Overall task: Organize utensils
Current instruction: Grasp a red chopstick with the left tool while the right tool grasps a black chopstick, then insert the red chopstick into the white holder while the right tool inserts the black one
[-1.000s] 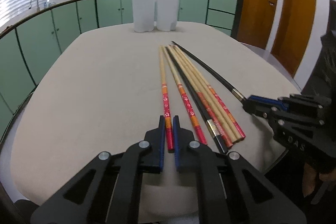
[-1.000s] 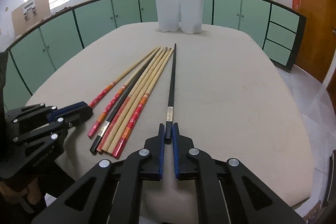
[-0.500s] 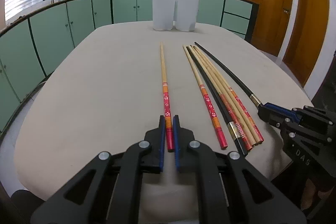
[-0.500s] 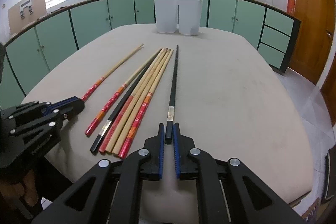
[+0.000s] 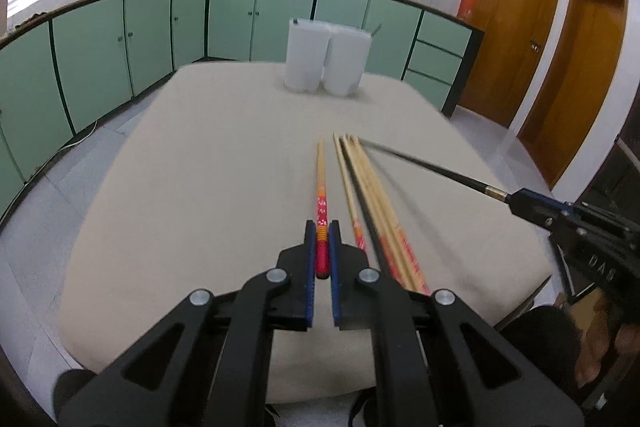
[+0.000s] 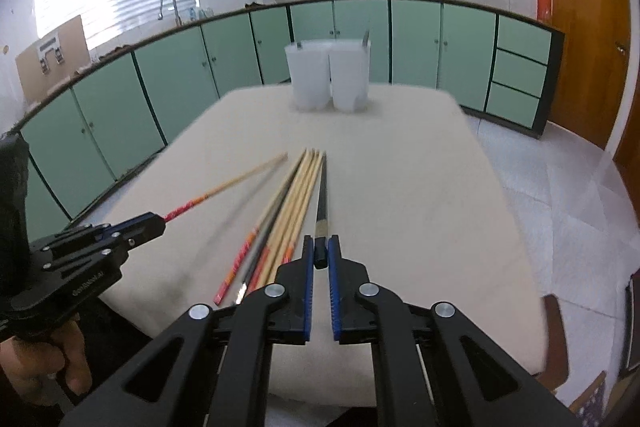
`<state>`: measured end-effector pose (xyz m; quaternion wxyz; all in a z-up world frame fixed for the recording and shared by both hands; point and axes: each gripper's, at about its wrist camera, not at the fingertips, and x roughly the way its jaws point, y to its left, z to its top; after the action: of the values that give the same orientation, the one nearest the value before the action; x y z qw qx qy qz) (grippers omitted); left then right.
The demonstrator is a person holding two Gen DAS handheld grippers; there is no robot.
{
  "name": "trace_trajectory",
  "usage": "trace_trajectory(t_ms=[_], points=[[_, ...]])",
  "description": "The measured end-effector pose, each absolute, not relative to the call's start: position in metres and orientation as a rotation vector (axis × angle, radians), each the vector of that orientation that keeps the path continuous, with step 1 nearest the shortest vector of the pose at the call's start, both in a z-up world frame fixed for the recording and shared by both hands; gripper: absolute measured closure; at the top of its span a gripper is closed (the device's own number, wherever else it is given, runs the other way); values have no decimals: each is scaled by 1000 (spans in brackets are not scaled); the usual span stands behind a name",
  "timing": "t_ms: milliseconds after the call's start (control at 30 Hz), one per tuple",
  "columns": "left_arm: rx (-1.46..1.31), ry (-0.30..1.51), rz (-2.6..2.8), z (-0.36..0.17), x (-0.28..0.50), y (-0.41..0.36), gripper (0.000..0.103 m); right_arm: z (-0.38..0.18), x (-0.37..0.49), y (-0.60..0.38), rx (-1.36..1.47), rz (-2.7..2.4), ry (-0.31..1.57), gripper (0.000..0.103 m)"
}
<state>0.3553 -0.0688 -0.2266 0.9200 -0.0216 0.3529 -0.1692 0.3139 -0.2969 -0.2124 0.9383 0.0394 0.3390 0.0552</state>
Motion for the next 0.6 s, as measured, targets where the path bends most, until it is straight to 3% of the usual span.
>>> trace_trajectory(t_ms=[200, 600], points=[[-37, 702, -361, -185, 359, -60, 98, -157, 325, -305, 50, 158, 691, 96], [13, 748, -424, -142, 397, -65, 98, -115, 388, -301, -46, 206, 790, 96]])
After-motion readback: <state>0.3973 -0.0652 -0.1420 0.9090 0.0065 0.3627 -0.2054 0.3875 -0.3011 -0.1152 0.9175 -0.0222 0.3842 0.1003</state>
